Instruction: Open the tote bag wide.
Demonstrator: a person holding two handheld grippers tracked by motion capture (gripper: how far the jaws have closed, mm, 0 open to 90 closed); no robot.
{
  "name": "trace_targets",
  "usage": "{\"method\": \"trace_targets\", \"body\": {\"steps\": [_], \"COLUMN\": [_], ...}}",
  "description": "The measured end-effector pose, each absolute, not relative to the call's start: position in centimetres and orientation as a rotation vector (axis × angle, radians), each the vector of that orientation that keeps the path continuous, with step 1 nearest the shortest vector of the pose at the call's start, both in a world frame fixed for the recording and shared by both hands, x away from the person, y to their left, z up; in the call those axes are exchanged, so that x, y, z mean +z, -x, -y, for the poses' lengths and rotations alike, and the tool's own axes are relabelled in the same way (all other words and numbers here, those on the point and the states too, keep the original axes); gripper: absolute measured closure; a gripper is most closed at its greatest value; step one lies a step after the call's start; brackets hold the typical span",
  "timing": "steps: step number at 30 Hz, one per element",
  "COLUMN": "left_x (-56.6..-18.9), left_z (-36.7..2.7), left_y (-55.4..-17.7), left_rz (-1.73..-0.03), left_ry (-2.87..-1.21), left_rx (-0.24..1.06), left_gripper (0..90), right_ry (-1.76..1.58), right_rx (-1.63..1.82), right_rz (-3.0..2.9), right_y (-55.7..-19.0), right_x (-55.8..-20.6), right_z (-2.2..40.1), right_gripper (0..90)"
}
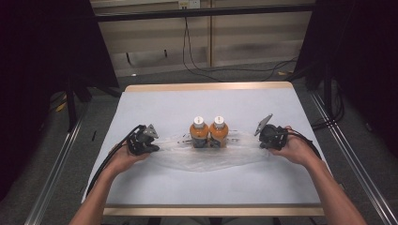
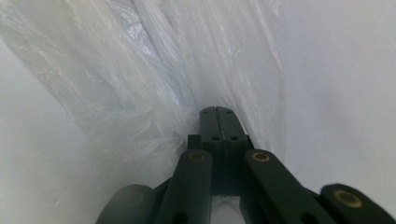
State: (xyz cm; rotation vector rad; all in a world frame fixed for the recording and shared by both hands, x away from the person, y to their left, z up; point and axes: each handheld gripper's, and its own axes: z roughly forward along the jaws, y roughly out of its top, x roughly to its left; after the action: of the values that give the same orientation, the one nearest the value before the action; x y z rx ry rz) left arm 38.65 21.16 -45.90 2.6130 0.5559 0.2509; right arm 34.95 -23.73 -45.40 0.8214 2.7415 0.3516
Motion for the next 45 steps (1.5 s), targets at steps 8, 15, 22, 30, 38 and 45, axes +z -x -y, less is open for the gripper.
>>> {"method": "trace_targets", "body": {"steps": [8,15,22,30,38,45], "left_x": [-46.0,-46.0,-46.3,-45.5,-43.4,-42.0], "left_z": [-21.0,-21.0,-21.5,-21.9,-21.7,-19.5], "left_y": [-38.3,-38.2,-38.2,-36.9,-35.6,-34.1], "left_rz": [-0.554,-0.568,-0.657,-0.636,-0.603,-0.525], "left_ry": [-2.579,-2.580,-2.473,-2.338,-2.197,-2.097], "left_rx": [0.216,0.232,0.187,0.189,0.193,0.133], "left_gripper": [90.0,90.0,90.0,86.1,90.0,90.0], "right_ry": [-0.830,-0.860,-0.838,-0.845,-0.854,-0.873], "right_rx": [0.378,0.403,0.400,0.589,0.858,1.106], "right_rz": [-2.725,-2.705,-2.677,-2.631,-2.542,-2.511], "right_y": [-34.9,-34.5,-34.4,-33.5,-32.3,-32.3], "right_x": [-45.5,-45.6,-45.6,-44.4,-42.7,-42.0], "right_z": [24.5,24.8,24.5,24.5,23.9,23.7], "right_gripper": [90.0,90.0,90.0,90.0,90.0,90.0]}}
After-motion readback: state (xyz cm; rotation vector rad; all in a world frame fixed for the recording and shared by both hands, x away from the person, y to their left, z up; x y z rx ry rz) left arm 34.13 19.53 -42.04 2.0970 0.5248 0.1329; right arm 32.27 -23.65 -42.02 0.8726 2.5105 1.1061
